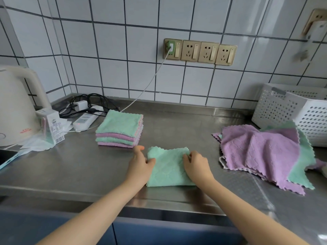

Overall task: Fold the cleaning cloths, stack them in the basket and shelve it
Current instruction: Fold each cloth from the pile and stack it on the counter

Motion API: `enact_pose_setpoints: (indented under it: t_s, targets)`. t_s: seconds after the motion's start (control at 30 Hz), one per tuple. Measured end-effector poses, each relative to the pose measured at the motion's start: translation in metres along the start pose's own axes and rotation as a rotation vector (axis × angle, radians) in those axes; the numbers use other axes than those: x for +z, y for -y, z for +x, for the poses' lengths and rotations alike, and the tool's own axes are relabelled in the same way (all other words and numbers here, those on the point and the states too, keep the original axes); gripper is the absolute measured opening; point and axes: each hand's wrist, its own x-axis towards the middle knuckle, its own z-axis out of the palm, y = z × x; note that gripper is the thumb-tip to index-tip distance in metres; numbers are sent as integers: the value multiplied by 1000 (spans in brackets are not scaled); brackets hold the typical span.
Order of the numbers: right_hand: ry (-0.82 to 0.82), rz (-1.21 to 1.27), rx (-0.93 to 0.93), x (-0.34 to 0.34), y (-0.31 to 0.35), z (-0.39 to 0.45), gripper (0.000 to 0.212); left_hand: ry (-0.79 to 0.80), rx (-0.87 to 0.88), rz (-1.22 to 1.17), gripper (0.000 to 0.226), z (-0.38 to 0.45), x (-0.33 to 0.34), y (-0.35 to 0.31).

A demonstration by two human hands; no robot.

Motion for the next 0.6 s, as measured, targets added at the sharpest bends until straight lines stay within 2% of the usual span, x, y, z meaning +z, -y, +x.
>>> enact_pose_setpoints:
  t_s: [0.03,0.13,0.17,0.23,0.3,0.37,0.4,0.5,0.6]
  targets:
    - [1,-14,5,1,0,1,30,-31,91,101,44,-1,-1,1]
    - [11,-39,6,0,5,4,17,-90,409,608,38,-4,-6,7]
    - [8,-77,11,-1,7,3,16,-85,521,678,34,-3,-7,9]
    - [-66,-325,-53,-1,9,-1,22,12,654,711,31,-3,-10,12]
    - [-154,-566,-239,2,5,-5,37,200,585,751,58,-4,-12,12]
    - [-102,-625,-387,5,-3,-6,46,317,438,778,67,-4,-16,14]
    - [-50,-608,-386,3,-6,-5,47,345,384,792,65,-4,-18,15]
    - [125,-531,-196,-4,-15,-4,47,344,300,798,62,-8,-19,11]
    - [191,-519,-125,-6,-20,-7,49,320,212,766,60,-15,-19,1]
